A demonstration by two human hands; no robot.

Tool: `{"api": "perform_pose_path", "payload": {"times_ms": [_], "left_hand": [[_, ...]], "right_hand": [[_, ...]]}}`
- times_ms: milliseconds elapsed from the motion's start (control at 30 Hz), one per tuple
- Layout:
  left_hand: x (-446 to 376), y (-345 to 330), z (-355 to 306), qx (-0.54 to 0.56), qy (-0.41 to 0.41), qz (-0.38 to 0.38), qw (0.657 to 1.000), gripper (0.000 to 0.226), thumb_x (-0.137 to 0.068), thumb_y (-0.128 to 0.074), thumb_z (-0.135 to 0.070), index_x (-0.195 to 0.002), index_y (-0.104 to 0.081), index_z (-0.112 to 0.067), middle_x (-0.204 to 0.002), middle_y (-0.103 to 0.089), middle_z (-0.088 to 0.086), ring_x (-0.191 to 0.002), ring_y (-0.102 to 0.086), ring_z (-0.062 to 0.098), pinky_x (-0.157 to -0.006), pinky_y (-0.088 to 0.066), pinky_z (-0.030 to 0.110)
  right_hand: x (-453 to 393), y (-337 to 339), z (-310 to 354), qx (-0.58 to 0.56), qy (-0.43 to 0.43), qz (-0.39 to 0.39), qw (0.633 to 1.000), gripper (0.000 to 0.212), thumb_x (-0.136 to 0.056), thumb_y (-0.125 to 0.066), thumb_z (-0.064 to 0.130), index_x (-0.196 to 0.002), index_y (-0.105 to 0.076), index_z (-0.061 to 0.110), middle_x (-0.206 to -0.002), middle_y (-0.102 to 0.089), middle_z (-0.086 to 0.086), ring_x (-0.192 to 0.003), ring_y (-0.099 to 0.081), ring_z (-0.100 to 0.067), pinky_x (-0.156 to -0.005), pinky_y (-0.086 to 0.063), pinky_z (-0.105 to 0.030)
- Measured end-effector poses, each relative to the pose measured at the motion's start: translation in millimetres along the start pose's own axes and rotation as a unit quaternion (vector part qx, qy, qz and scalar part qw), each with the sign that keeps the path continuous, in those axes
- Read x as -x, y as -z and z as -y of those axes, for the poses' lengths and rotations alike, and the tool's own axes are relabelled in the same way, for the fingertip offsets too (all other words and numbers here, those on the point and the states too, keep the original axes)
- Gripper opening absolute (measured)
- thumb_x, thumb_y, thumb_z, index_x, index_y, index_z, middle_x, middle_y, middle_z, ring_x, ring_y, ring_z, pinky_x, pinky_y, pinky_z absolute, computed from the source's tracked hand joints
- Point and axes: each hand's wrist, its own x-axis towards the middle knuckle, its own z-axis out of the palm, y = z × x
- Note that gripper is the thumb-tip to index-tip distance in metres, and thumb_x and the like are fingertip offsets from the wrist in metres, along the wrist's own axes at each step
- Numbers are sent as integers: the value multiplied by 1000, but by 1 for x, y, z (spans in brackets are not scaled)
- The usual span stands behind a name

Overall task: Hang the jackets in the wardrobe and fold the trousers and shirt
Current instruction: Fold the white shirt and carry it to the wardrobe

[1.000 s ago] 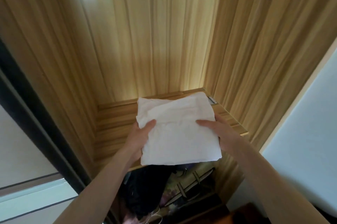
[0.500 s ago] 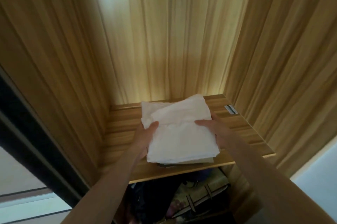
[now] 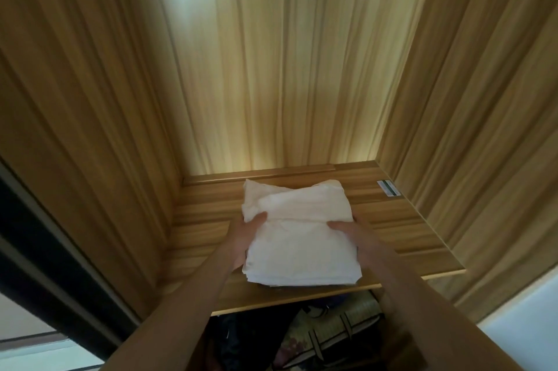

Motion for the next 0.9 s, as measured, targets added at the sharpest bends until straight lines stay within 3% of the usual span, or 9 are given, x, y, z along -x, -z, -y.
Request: {"api": "perform_pose_path", "payload": {"times_ms": [67, 200, 333, 433, 500, 567, 667, 767, 900], "left_hand": [[-5, -2, 3, 2, -2, -2, 1000, 41, -94, -77, -32, -129, -62, -17, -114, -76, 10, -102, -75, 31, -93, -60, 53], [-9, -6, 11, -17, 8, -22, 1000, 39, -93, -78, -27, -127, -64, -13, -111, -76, 10, -98, -75, 30, -86, -63, 47], [-13, -1, 12, -38, -3, -53, 998, 39, -93, -77, -22, -128, -64, -12, -111, -74, 7, -95, -73, 26, -72, -61, 37], [-12, 0, 12, -136, -51, -98, 985, 48, -92, -77, -23, -134, -56, -13, -125, -67, 7, -107, -68, 28, -87, -60, 45], [-8, -2, 14, -296, -107, -145, 938, 55, -94, -71, -30, -141, -46, -17, -132, -60, 5, -119, -60, 29, -98, -54, 47], [0, -6, 19, -438, -174, -202, 859, 55, -98, -63, -36, -146, -43, -19, -139, -52, 7, -129, -48, 29, -105, -46, 45], [8, -18, 30, -519, -305, -152, 784, 51, -105, -49, -41, -150, -44, -19, -147, -48, 6, -134, -43, 26, -115, -35, 42], [5, -28, 46, -581, -345, -64, 734, 55, -109, -35, -48, -157, -39, -21, -165, -34, 5, -154, -26, 25, -127, -15, 39], [-6, -24, 68, -624, -307, -25, 718, 64, -109, -21, -57, -166, -18, -27, -175, -9, 0, -161, -2, 19, -131, 1, 38]], "right_hand": [[-5, 4, 0, 10, 4, -4, 1000, 68, -74, -90, 21, -134, -60, 31, -125, -67, -6, -109, -65, -34, -79, -55, -48], [-14, 9, 2, 60, 8, -34, 998, 85, -77, -88, 24, -150, -47, 31, -140, -55, -5, -118, -56, -33, -103, -48, -57], [-16, 6, 4, 87, 47, -65, 993, 89, -77, -88, 22, -153, -43, 30, -131, -49, 2, -104, -53, -21, -93, -44, -48], [-13, 6, -2, 114, 85, -106, 984, 87, -80, -86, 19, -154, -42, 27, -141, -48, -3, -120, -51, -29, -104, -46, -53], [-8, 4, -4, 151, 104, -142, 973, 81, -86, -81, 21, -156, -39, 23, -142, -51, -6, -125, -53, -32, -107, -46, -51], [2, -1, -5, 254, 154, -192, 935, 64, -96, -70, 26, -153, -40, 18, -139, -55, -8, -125, -56, -33, -103, -47, -49], [14, -11, -12, 374, 310, -213, 848, 47, -106, -54, 34, -150, -46, 18, -147, -51, -8, -131, -51, -30, -107, -46, -48], [15, -16, -21, 450, 348, -122, 813, 56, -108, -35, 51, -159, -38, 28, -167, -33, 3, -150, -35, -21, -121, -35, -47], [4, -7, -46, 534, 325, -60, 778, 79, -98, -10, 70, -166, -21, 31, -173, -20, 7, -160, -15, -12, -130, -12, -37]]}}
